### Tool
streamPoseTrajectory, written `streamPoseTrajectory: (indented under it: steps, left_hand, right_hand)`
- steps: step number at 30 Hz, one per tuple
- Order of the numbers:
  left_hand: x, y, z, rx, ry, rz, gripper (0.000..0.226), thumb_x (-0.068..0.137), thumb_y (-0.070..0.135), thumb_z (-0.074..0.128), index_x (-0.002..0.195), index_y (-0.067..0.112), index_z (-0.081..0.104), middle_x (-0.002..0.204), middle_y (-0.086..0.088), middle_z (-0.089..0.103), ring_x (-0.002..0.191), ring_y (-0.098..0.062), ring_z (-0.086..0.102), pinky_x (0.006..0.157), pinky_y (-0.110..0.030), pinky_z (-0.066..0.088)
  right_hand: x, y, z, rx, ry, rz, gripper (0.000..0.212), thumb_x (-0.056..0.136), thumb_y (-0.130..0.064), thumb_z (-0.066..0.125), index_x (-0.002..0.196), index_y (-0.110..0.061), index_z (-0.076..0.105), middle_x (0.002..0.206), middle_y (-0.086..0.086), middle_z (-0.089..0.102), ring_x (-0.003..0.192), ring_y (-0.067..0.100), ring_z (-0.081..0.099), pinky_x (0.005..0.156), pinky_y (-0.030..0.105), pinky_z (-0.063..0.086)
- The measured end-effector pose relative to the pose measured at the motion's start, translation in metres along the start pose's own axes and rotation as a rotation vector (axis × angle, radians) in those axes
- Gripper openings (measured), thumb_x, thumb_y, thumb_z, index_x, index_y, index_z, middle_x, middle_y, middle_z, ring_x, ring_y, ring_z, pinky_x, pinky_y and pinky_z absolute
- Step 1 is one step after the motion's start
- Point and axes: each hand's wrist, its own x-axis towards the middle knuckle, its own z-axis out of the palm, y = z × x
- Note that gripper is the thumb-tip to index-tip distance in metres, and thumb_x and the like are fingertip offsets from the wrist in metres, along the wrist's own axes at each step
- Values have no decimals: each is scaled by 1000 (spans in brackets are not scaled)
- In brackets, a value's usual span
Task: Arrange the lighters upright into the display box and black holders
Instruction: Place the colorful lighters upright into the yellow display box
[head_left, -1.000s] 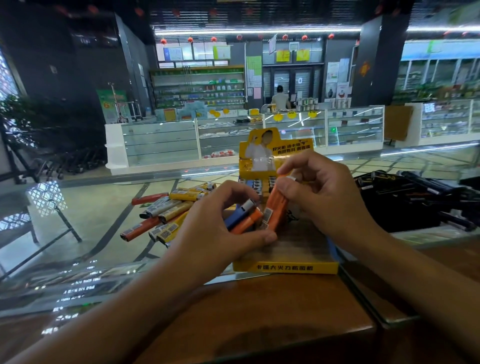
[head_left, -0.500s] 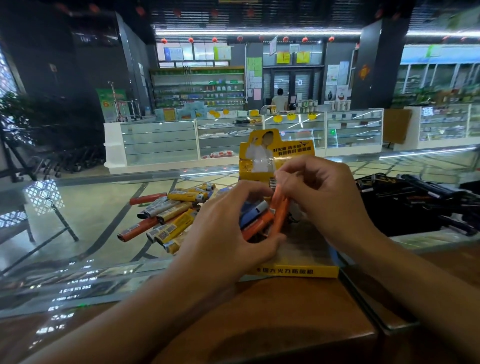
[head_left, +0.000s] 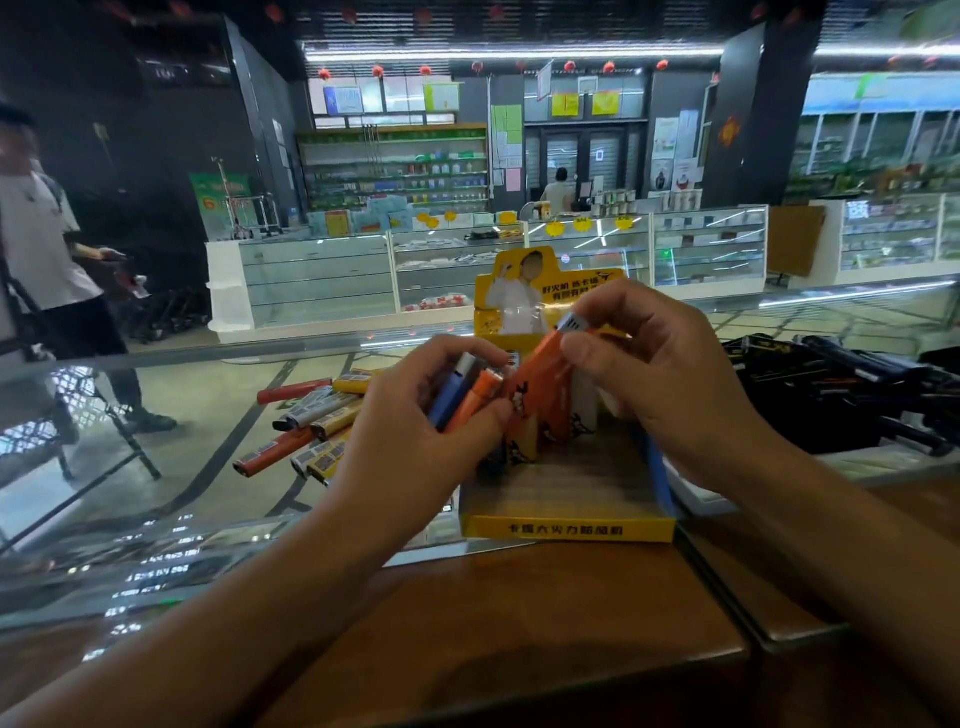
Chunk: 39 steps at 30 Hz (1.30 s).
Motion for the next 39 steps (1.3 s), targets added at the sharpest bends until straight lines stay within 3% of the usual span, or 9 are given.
streamPoseTrajectory:
  steps: [4,9,12,17,25,30,37,39]
  left_hand:
    - [3,-6,-9,89,97,0,26,87,15,72,102,32,59,90,13,66,72,-7,66,56,-17,54]
    - [5,-19,-16,203,93,-102,23,88,16,72,98,33,61,76,9,65,59,-9,64,46,-19,48]
    - [6,-22,-18,237,51,-188,24,87,16,73,99,33,60,82,1,66,56,-16,63,45,-23,51]
    - [7,-26,-17,230,-18,-306,25,86,16,74,102,29,60,81,-4,62,43,-6,55,45,-20,45]
    - [7,-28,-17,233,-52,-309,25,87,18,73,108,24,60,77,-4,61,42,-5,53,45,-22,46]
    - [6,-28,-19,237,-50,-276,15,89,19,71,102,21,63,67,-4,60,43,-5,52,45,-23,47]
    - [6,-16,-22,149,55,-134,11,91,23,69,101,25,65,76,-5,68,56,-19,68,49,-37,57]
    - [4,-12,-22,117,63,-79,13,87,27,72,97,22,65,75,-6,68,53,-21,67,47,-34,55]
  right_hand:
    - [2,3,-17,-171,72,31,14,94,-12,64,96,-25,60,87,6,66,54,7,54,48,20,44]
    - [-1,13,-25,-445,12,-7,16,90,-29,68,104,-27,59,90,-4,65,82,14,67,69,42,60]
    - [-3,15,-22,-553,-16,-54,18,88,-27,70,104,-24,62,90,-10,65,84,7,65,73,31,58]
    - [-5,15,-18,-669,-75,-120,22,86,-18,74,106,-22,64,90,-17,65,85,0,63,76,13,51]
    - [-3,15,-11,-727,-152,-187,19,84,-11,74,100,-16,64,88,-16,60,84,4,58,72,13,47]
    - [-1,21,-11,-805,-171,-170,18,84,-23,73,100,-23,65,92,-12,51,85,-7,48,71,4,34]
    - [-1,22,-12,-794,-107,-155,26,85,-38,70,108,-28,66,99,-13,51,90,-4,48,73,11,33]
    - [-2,19,-10,-761,-45,-223,26,86,-41,70,106,-26,61,94,-17,51,84,-7,49,69,7,33]
